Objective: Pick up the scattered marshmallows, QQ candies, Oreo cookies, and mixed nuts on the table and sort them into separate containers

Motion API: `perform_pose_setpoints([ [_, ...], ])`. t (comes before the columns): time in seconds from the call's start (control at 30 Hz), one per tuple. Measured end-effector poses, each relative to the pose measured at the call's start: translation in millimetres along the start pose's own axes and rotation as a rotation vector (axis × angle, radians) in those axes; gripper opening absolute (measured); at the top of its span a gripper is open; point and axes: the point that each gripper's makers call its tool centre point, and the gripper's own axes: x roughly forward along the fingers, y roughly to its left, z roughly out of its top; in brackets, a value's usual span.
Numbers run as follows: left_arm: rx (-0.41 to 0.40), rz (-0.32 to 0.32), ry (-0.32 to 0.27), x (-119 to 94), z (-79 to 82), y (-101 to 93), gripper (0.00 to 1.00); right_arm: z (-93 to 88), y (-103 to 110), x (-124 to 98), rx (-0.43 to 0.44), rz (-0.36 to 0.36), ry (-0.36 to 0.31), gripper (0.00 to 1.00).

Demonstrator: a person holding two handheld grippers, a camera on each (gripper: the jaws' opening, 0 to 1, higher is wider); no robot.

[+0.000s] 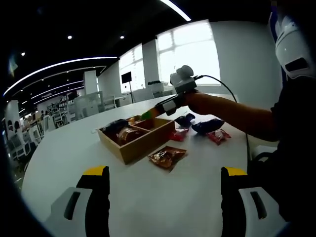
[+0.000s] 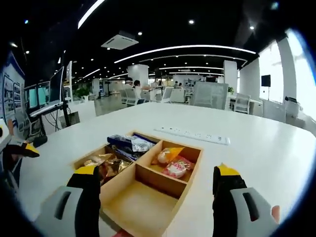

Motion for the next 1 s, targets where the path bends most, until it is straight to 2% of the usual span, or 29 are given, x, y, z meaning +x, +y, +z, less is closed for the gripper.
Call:
perform_pose_setpoints([
  [0.17, -0.001, 0.002, -0.005, -0.1, 0.2, 1.0, 0.97, -1.2, 6.4, -18.4, 0.035, 0.022, -0.015, 0.90],
  [0.33, -0.001, 0.000, -0.009, 0.2, 0.9, 0.5, 0.97, -6.3, 10.4, -31.1, 0.012, 0.015, -0.004, 0.90],
  [0.63, -0.007, 0.005, -0.003, -1.1, -1.3, 3.6, 0.97, -1.3, 26.2, -56.0, -0.018, 0.027, -0.038, 0.90],
  [1.0, -0.006, 0.007, 0.001, -0.9, -2.0, 6.5, 0.97, -9.0, 39.3, -80.3, 0.008, 0.069, -0.046, 0.90],
])
